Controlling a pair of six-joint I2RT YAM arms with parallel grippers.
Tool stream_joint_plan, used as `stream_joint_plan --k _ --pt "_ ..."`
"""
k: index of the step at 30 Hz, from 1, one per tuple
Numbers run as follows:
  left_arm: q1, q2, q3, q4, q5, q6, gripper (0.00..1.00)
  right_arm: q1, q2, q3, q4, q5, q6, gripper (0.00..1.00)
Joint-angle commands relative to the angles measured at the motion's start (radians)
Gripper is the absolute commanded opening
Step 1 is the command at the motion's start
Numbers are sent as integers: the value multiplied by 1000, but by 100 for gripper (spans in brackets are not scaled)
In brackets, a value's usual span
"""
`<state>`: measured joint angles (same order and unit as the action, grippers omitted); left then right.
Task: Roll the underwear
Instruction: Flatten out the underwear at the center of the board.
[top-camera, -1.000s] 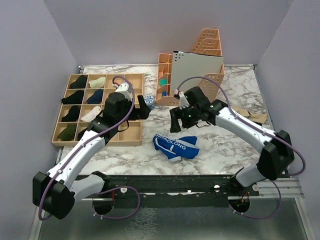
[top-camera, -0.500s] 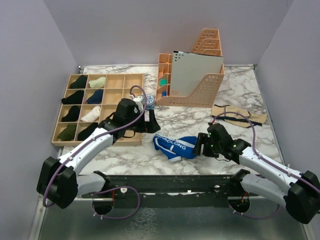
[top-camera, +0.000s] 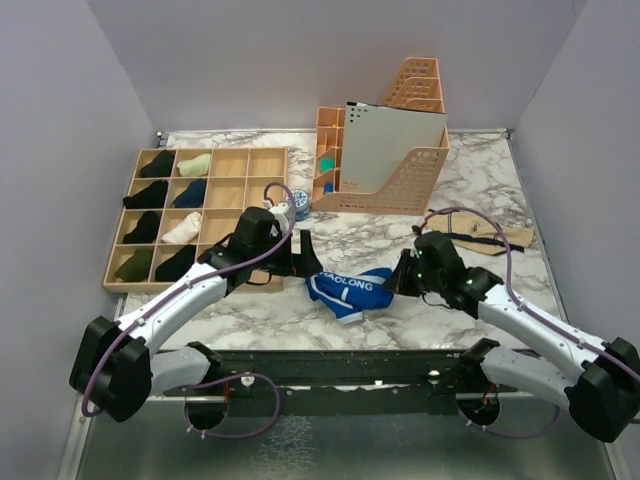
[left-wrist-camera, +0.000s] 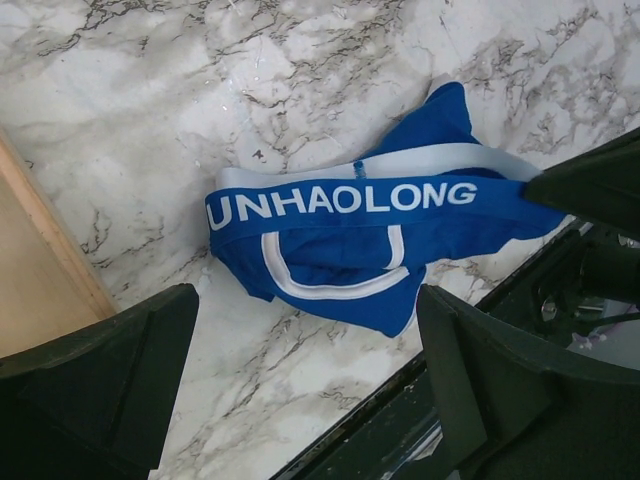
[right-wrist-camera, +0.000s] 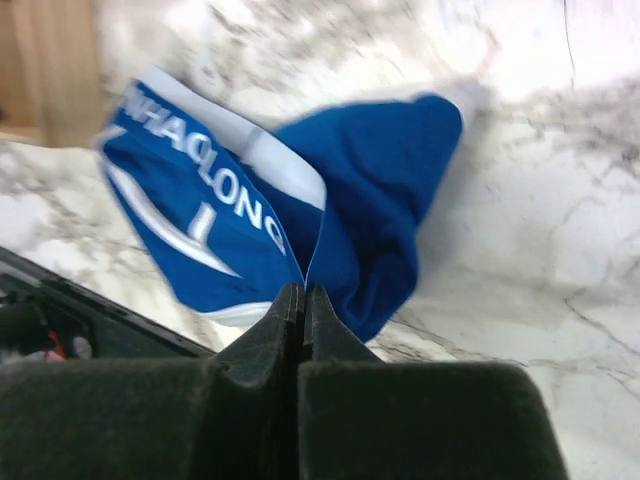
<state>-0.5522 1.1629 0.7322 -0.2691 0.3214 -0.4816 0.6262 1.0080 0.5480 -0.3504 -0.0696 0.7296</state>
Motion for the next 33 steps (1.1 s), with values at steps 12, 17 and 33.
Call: stream_joint_plan --k 12,17,33 --pt "-17 119 34 197 35 -26 99 -5 -269 355 -345 334 -213 0" --pt "-45 290 133 249 49 15 99 -5 -90 461 -595 580 -148 1" --pt "-130 755 532 126 -109 87 75 -36 10 382 -471 626 -117 6"
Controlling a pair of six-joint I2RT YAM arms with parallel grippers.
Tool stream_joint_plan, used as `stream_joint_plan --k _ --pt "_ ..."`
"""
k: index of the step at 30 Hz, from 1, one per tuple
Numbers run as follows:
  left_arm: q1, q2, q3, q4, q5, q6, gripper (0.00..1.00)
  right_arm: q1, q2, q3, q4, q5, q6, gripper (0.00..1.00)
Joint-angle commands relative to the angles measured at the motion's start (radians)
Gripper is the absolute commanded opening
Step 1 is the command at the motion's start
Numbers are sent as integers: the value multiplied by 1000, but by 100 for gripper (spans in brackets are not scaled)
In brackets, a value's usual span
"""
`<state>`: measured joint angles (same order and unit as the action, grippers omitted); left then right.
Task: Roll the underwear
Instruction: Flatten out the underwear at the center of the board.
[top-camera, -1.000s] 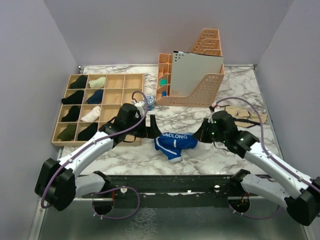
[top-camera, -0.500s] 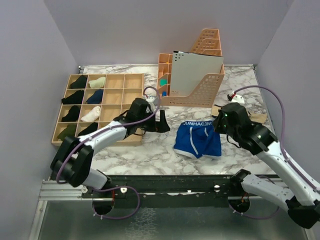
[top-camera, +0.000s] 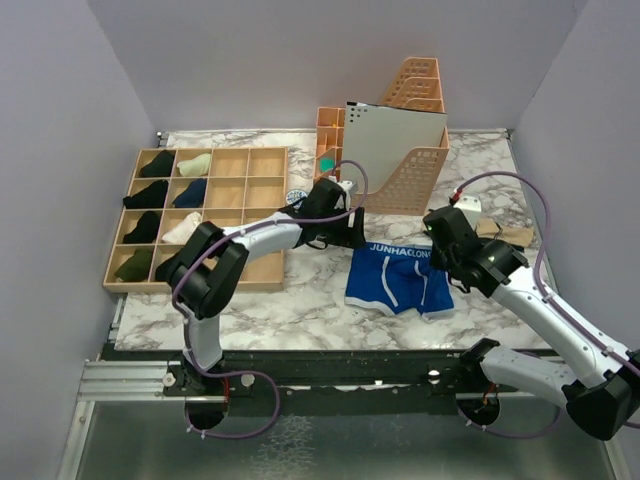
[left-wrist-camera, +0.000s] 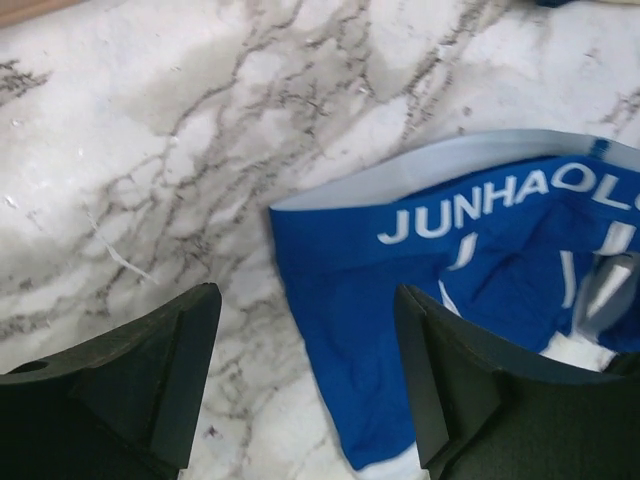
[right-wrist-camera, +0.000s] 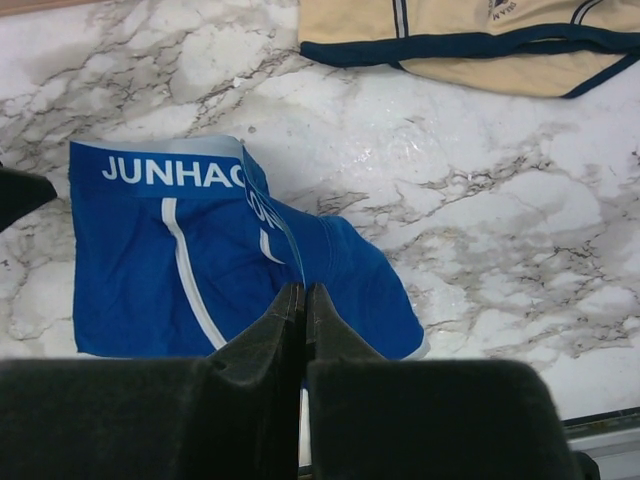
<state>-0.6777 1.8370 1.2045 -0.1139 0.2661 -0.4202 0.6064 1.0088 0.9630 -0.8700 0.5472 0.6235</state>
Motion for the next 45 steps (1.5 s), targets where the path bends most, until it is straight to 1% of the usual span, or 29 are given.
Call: stream_joint_plan --k 1,3,6,9,10,14,16,17,18,20,21,22,25,30,34,36,40,43,45 --pt "-6 96 70 -33 -65 29 75 -26 11 -37 58 -2 -16 6" --pt "-9 116 79 -22 -71 32 73 -40 13 -50 78 -30 -26 6" --pt "-16 156 105 -14 -45 47 72 -53 15 -72 110 -56 -39 6" --pt "-25 195 128 -13 -54 50 71 -62 20 -88 130 -75 -44 6" --pt "-28 209 134 -12 -52 49 68 -65 22 -94 139 -84 -49 6" --pt "-46 257 158 -13 -44 52 48 -76 20 -115 160 -108 -56 6" --pt "-56 261 144 -9 -47 48 39 -83 18 -115 163 -115 -62 6" --pt "-61 254 131 -3 -52 48 33 -86 17 -113 162 -119 -67 6" --pt "-67 243 117 5 -63 47 23 -88 14 -108 163 -124 -73 6" --pt "-72 206 90 21 -86 47 8 -92 7 -99 164 -137 -81 6" --pt "-71 183 79 26 -91 47 3 -92 2 -93 166 -147 -87 6" --pt "-71 154 68 32 -99 47 0 -92 -3 -86 167 -162 -96 6" --pt "-71 54 47 41 -115 55 0 -92 -23 -66 167 -223 -124 6" --pt "-72 -161 -29 41 -150 64 0 -92 -119 -31 148 -329 -139 6" --pt "-71 -351 -107 1 -178 53 0 -92 -208 -10 137 -481 -162 6" --pt "-72 -455 -151 -48 -182 37 0 -92 -249 5 123 -582 -174 6" --pt "-75 -723 -223 -193 -220 -14 0 -92 -351 32 118 -756 -164 6" --pt "-75 -871 -211 -342 -213 -40 0 -92 -408 70 113 -868 -147 6" --pt "-75 -938 -195 -442 -167 -57 0 -92 -415 109 80 -898 -138 6"
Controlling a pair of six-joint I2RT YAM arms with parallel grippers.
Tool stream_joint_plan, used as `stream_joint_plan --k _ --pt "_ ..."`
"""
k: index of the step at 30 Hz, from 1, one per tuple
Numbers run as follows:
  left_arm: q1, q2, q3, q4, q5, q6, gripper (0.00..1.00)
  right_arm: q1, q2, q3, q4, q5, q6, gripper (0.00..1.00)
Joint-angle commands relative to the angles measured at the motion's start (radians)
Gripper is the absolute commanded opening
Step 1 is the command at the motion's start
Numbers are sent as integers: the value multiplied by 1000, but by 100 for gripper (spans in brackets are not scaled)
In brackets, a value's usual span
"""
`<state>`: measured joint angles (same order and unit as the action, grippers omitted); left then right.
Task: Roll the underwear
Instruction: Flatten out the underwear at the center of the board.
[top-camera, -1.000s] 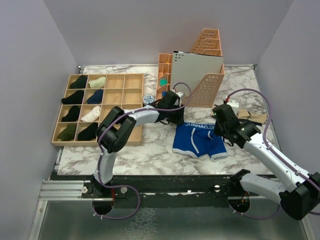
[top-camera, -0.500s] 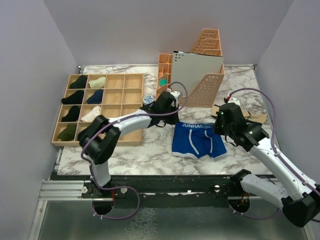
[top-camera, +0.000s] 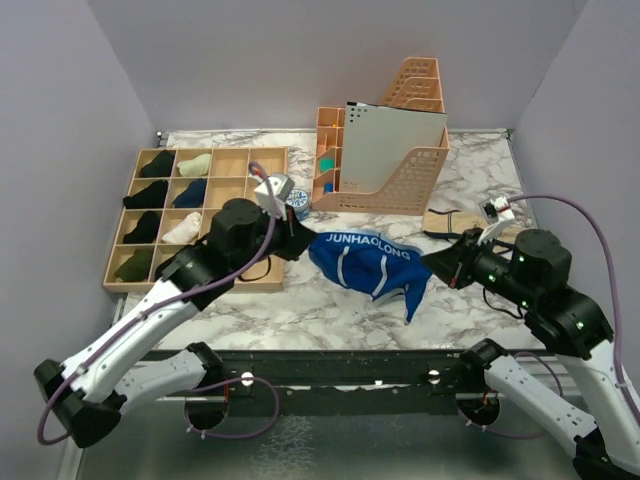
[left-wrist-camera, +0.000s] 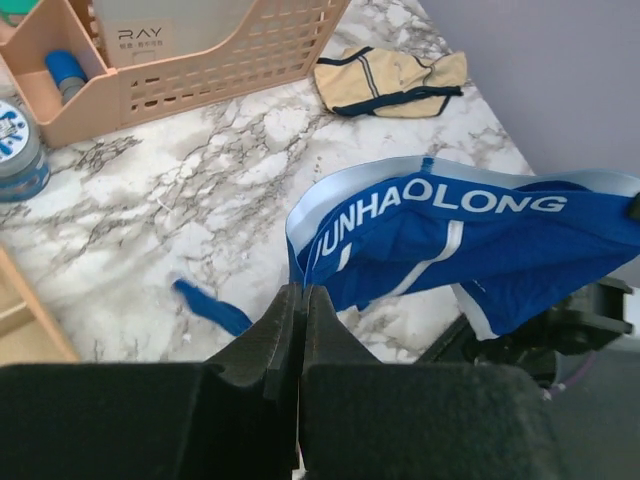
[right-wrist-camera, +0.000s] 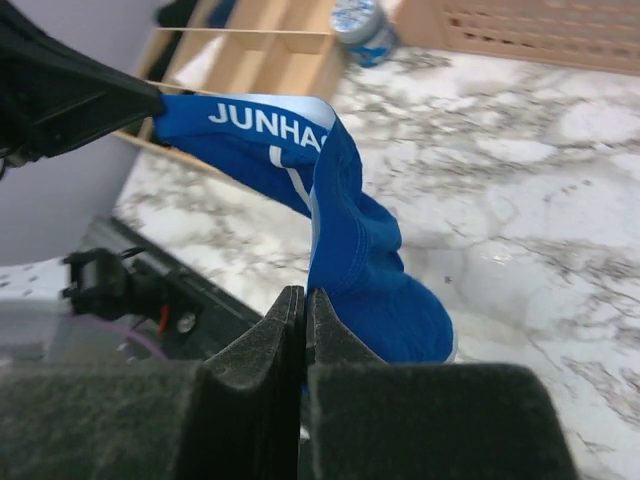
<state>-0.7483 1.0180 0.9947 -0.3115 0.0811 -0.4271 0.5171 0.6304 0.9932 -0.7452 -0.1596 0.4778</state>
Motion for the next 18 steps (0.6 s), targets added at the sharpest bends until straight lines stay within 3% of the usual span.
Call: stream_joint_plan --k 1,5,11,14,18 --pt "-5 -137 25 -273 53 -53 0 -3 -29 99 -73 -198 6 6" --pt "-5 -130 60 -349 161 -62 0 -3 47 127 -169 -83 14 6" --pt "-3 139 133 -331 -17 11 0 -10 334 -17 -46 229 -18 7" --pt "4 337 178 -262 -25 72 0 -65 543 -37 69 210 -70 7" --pt "32 528 229 -152 -32 112 0 -163 649 -32 203 186 -120 9"
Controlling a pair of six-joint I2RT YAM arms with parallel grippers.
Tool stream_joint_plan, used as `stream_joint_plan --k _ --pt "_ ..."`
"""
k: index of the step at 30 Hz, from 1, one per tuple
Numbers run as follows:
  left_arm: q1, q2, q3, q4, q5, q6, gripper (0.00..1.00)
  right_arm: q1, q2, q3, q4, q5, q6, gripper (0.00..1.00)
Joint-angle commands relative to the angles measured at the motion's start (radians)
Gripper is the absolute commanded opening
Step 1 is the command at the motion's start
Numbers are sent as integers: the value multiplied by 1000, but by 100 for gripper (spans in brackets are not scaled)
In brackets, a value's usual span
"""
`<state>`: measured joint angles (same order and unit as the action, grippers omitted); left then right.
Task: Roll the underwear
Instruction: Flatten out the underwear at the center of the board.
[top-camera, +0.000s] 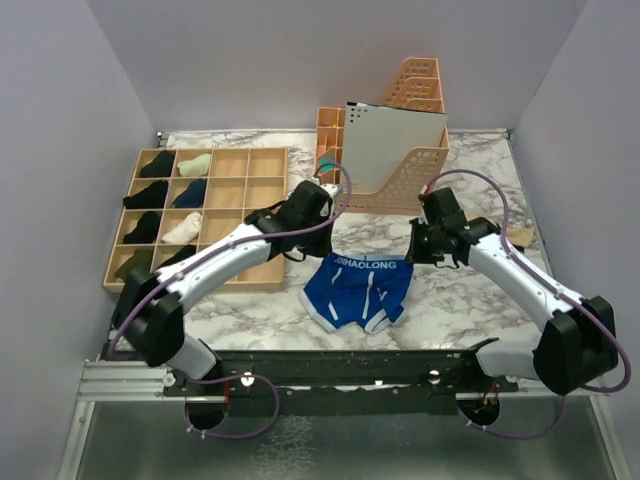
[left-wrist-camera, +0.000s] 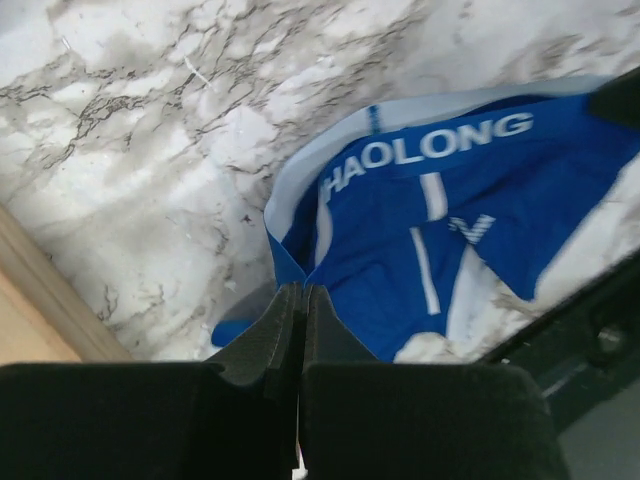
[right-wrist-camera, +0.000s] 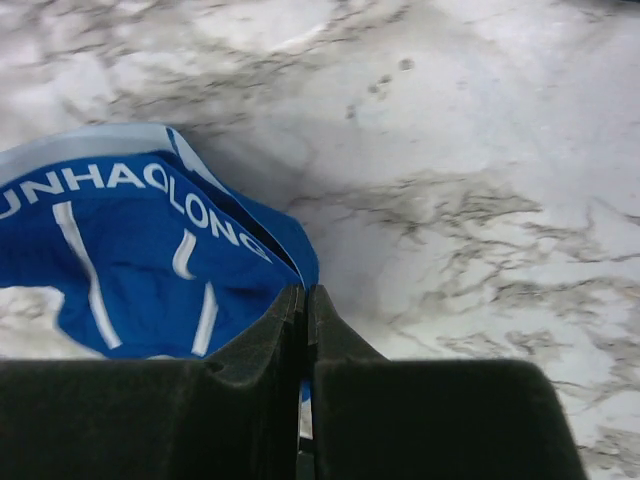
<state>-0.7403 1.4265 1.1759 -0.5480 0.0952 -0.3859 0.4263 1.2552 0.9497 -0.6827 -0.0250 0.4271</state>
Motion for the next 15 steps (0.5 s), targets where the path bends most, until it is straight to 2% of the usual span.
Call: stream_joint_plan --k 1,6,10,11,12,13,15 --pt "38 149 57 105 -43 73 0 -99 55 27 146 48 -81 9" --pt "85 247 133 139 -37 108 0 -142 142 76 147 86 -129 12" --pt "128 312 188 166 -42 157 0 -147 182 73 203 154 -138 20" --pt "138 335 206 166 -50 162 5 -148 195 82 207 169 -142 30" --pt "150 371 231 147 -51 167 18 -149 204 90 208 185 -140 38" --pt "156 393 254 117 -66 167 27 -149 214 102 201 196 -136 40" --pt "159 408 262 91 -84 162 70 -149 209 115 179 217 -129 43"
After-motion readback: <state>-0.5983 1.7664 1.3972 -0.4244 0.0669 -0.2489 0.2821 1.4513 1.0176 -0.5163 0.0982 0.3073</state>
